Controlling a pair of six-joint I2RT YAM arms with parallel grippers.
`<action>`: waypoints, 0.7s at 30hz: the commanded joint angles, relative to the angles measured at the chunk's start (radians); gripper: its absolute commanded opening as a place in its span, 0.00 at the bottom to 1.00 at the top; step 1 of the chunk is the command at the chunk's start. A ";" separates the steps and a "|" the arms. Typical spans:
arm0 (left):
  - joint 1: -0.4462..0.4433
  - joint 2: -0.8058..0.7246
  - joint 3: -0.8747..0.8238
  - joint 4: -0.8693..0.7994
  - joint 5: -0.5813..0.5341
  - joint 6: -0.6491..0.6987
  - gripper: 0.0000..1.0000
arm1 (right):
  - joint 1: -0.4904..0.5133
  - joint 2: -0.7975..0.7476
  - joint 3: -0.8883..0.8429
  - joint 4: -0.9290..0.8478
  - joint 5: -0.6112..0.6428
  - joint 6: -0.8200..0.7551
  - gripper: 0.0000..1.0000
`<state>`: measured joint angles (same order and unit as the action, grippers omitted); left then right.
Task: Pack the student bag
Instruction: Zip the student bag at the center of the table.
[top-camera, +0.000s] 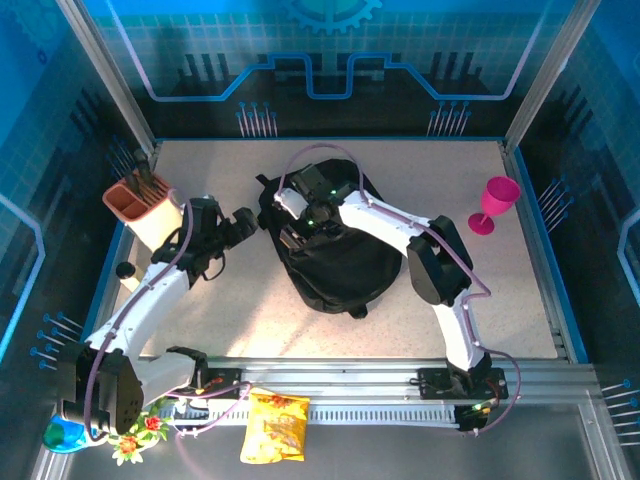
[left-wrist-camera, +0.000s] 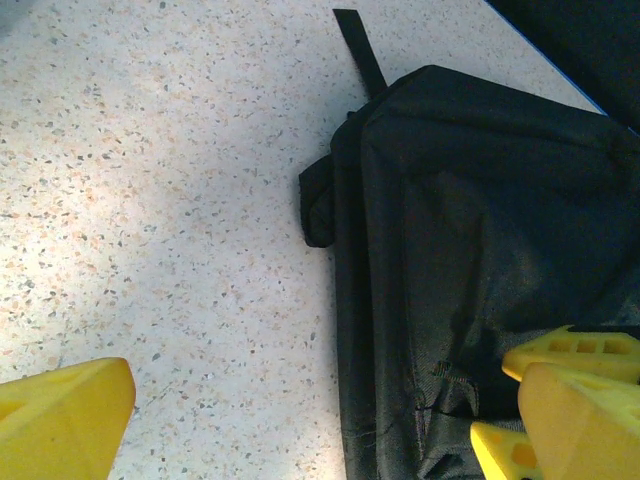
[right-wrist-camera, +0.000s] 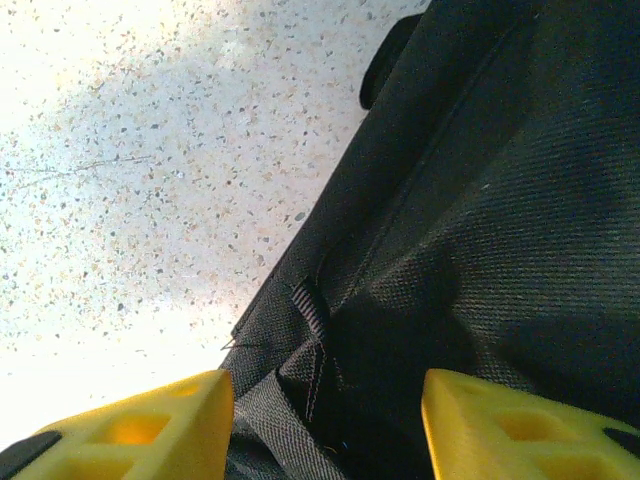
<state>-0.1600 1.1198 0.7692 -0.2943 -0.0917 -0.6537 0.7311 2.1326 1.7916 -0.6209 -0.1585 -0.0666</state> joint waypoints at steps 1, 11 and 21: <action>0.013 -0.014 -0.014 -0.016 0.024 -0.006 0.99 | 0.009 0.029 0.031 -0.046 -0.023 -0.022 0.49; 0.017 -0.002 -0.012 -0.013 0.041 -0.010 0.99 | 0.010 0.098 0.092 -0.051 0.045 0.050 0.28; 0.021 0.002 -0.008 -0.014 0.054 -0.012 0.99 | -0.004 0.111 0.096 -0.021 0.049 0.140 0.20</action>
<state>-0.1513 1.1198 0.7689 -0.2947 -0.0620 -0.6559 0.7319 2.2162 1.8587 -0.6441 -0.1120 0.0357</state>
